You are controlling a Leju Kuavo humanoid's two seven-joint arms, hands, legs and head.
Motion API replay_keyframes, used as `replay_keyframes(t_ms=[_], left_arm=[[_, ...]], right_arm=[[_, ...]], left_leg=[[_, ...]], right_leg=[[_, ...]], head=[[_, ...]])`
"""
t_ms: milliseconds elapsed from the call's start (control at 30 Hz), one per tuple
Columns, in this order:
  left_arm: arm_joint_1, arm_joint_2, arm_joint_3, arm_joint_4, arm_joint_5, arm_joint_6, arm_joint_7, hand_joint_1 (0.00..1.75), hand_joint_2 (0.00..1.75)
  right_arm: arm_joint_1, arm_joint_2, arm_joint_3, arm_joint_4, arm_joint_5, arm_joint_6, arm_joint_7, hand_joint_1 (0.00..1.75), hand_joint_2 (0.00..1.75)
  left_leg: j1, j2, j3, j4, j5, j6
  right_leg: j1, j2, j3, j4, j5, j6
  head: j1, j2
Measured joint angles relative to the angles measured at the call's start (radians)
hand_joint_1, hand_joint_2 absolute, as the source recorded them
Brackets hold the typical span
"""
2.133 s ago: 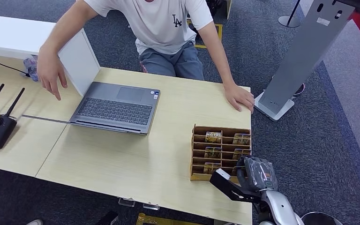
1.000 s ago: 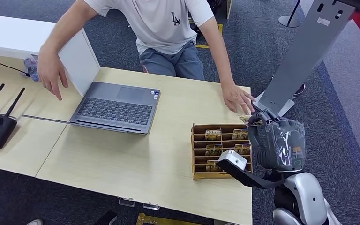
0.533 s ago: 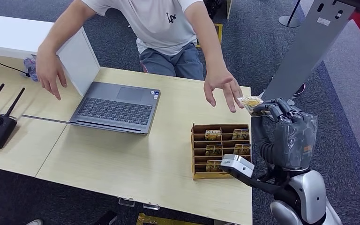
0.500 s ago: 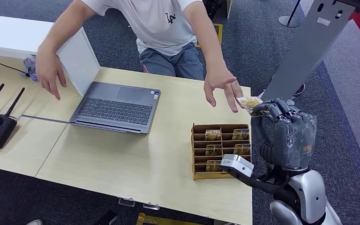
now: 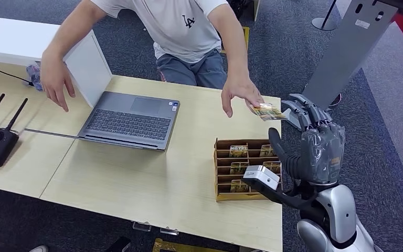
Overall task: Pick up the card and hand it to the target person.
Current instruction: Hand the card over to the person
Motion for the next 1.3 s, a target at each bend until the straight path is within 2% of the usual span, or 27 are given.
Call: replay_keyframes(t_ms=[167,267,300,433,467,567,700,800,933,1300], left_arm=[[0.000,0.000,0.000,0.000,0.003,0.011,0.002,0.00,0.00],[0.000,0.001,0.001,0.000,0.005,0.014,0.003,0.00,0.00],[0.000,0.002,0.002,0.000,0.007,0.014,0.003,0.00,0.00],[0.001,0.004,0.006,0.000,0.012,0.014,0.009,0.00,0.00],[0.001,0.004,0.007,0.000,0.012,0.013,0.012,0.00,0.00],[0.002,0.005,0.008,0.000,0.013,0.013,0.019,0.00,0.00],[0.004,0.006,0.009,0.000,0.018,0.014,0.024,0.00,0.00],[0.005,0.008,0.010,0.000,0.020,0.016,0.028,0.00,0.00],[0.005,0.010,0.010,0.000,0.021,0.018,0.033,0.00,0.00],[0.005,0.010,0.010,0.000,0.023,0.023,0.033,0.00,0.00]], right_arm=[[0.000,0.005,0.007,0.017,-0.066,-0.003,-0.013,0.00,1.75],[0.000,0.008,0.010,0.026,-0.208,0.001,-0.055,0.00,1.75],[0.001,0.008,0.010,0.029,-0.296,0.006,-0.080,0.00,1.75],[0.036,0.005,-0.002,0.041,-0.867,0.123,-0.231,0.00,1.75],[0.047,0.002,-0.006,0.043,-0.973,0.154,-0.258,0.00,1.75],[0.077,-0.012,-0.024,0.046,-1.200,0.212,-0.315,0.00,1.75],[0.138,-0.042,-0.056,0.047,-1.402,0.275,-0.361,0.00,1.75],[0.184,-0.066,-0.084,0.046,-1.458,0.289,-0.382,0.00,1.75],[0.235,-0.094,-0.123,0.039,-1.447,0.266,-0.372,0.00,1.75],[0.330,-0.134,-0.189,0.022,-1.388,0.306,-0.233,0.00,1.75]], left_leg=[[0.000,0.000,0.000,0.000,0.000,0.000],[0.000,0.000,0.000,0.000,0.000,0.000],[0.000,0.000,0.000,0.000,0.000,0.000],[0.000,0.000,0.000,0.000,0.000,0.000],[0.000,0.000,0.000,0.000,0.000,0.000],[0.000,0.000,0.000,0.000,0.000,0.000],[0.000,0.000,0.000,0.000,0.000,0.000],[0.000,0.000,0.000,0.000,0.000,0.000],[0.000,0.000,0.000,0.000,0.000,0.000],[0.000,0.000,0.000,0.000,0.000,0.000]], right_leg=[[0.000,0.000,0.000,0.000,0.000,0.000],[0.000,0.000,0.000,0.000,0.000,0.000],[0.000,0.000,0.000,0.000,0.000,0.000],[0.000,0.000,-0.001,0.000,0.000,0.000],[0.000,0.000,-0.001,0.000,0.000,0.000],[0.000,0.000,-0.001,0.000,0.000,0.000],[0.000,0.000,-0.001,0.000,0.000,0.000],[0.000,0.000,-0.001,-0.001,0.000,0.000],[0.000,0.000,-0.001,-0.001,0.000,0.000],[0.000,0.000,-0.001,-0.001,0.000,0.000]], head=[[0.000,0.000],[0.000,0.000],[0.000,0.000],[0.000,0.000],[0.000,0.000],[0.000,0.000],[0.000,0.000],[0.000,0.000],[0.000,0.000],[0.000,0.000]])
